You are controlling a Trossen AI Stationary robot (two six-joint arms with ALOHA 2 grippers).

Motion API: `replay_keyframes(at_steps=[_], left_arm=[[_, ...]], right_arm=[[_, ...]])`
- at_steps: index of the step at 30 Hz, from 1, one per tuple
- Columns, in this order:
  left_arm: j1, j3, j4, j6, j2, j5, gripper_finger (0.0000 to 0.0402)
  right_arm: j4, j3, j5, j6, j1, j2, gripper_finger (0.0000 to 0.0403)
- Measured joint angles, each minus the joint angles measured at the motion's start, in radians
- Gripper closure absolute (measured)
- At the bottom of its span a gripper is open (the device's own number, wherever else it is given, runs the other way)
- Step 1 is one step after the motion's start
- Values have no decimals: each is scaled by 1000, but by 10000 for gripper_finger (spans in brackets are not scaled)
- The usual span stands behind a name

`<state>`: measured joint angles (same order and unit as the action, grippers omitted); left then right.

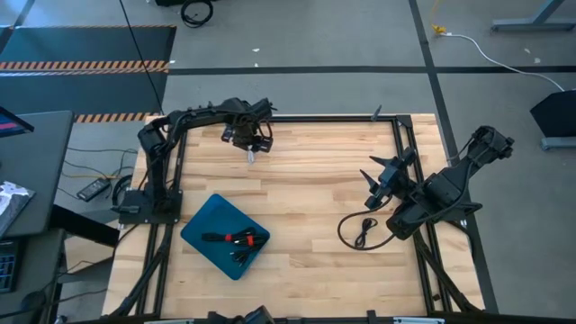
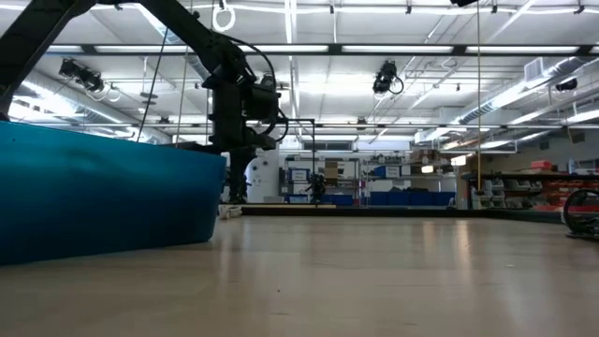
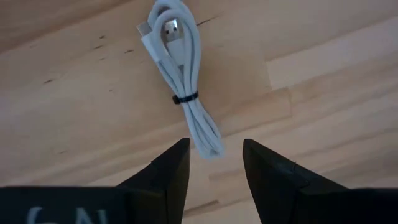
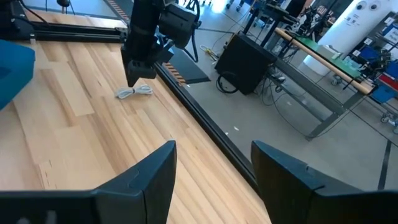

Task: Pick and place USB-C Cables
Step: Put the white charger cable into the blue bin

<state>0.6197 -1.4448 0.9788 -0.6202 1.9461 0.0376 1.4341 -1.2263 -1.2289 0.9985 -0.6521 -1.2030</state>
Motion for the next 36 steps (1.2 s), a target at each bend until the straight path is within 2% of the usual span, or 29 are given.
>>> replay_keyframes(at_steps=[6, 14, 18, 36], left_arm=[[1, 0, -9, -23, -2, -19, 246], [1, 0, 12, -22, -2, 18, 246], [4, 0, 17, -21, 1, -35, 246], [-8, 1, -31, -33, 87, -23, 246]], right_arm=[[-1, 0, 19, 0, 0, 0, 190], [-1, 0, 26, -6, 0, 0, 190], [0, 0, 26, -7, 0, 0, 190], [0, 0, 41, -7, 0, 0, 190]])
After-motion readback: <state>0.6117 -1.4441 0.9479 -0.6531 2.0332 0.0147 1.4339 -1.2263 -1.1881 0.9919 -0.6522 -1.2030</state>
